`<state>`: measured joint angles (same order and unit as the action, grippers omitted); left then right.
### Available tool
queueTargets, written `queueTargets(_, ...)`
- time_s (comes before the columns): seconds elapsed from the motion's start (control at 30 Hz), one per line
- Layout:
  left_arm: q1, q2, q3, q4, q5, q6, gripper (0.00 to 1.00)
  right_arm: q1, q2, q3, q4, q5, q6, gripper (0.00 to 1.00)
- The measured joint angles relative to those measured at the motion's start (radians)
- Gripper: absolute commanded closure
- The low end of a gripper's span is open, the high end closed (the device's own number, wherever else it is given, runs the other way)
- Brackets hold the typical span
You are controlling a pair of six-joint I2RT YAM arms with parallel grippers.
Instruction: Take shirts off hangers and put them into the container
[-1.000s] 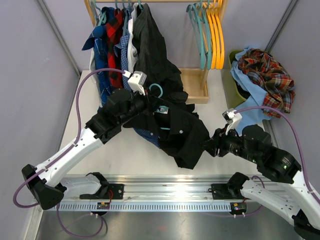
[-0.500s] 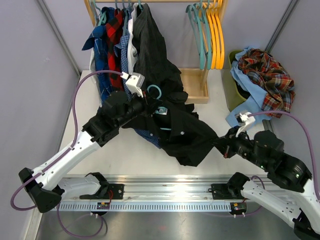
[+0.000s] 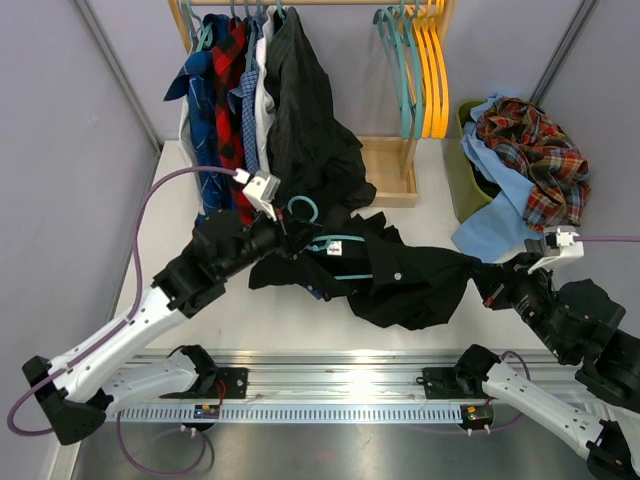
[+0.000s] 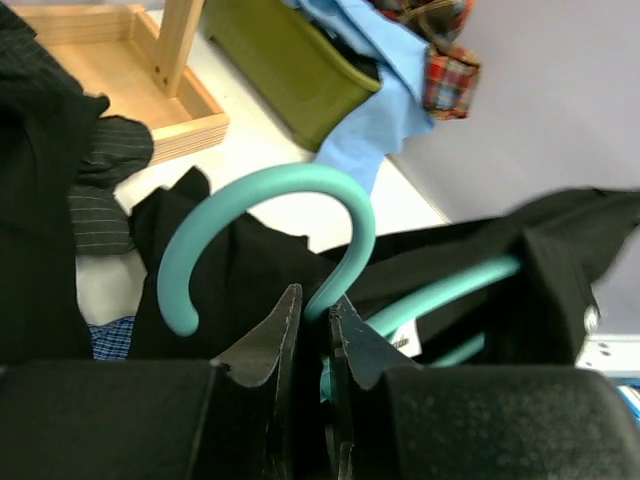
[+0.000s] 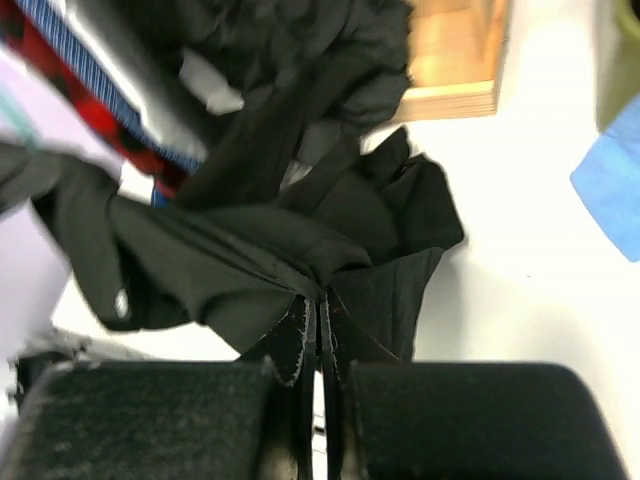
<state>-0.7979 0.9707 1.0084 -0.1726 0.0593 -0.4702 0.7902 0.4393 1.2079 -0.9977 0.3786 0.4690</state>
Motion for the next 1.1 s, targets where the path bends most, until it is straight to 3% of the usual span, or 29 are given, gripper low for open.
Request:
queueTargets(0.37,0.003,-0.341,-0.123,-0.158,-0.053,-0.028,0.91,0.009,-0.086,-0.041,0.014,0.262,0.163,1.0)
queueTargets(0.53,0.005,-0.431,-0.152,-0.239,-0.085,-0.039,0.91,0.009,-0.087,-0.097,0.053,0.272,0.174,1.0)
queueTargets(0.7,0.024,-0.455,-0.158,-0.291,-0.136,-0.042,0.91,0.007,-0.029,-0.166,0.149,0.196,0.134,1.0)
queueTargets(0.83,0.041,-0.451,-0.161,-0.281,-0.149,-0.059,0.9,-0.001,0.168,-0.232,0.284,0.037,0.111,1.0)
queueTargets(1.0,0.042,-0.432,-0.175,-0.125,-0.07,-0.13,0.9,0.0,0.44,-0.407,0.507,-0.171,0.106,1.0)
queueTargets(1.1,0.042,-0.424,-0.199,0.028,-0.02,-0.187,0.89,0.004,0.516,-0.481,0.571,-0.241,0.107,1.0)
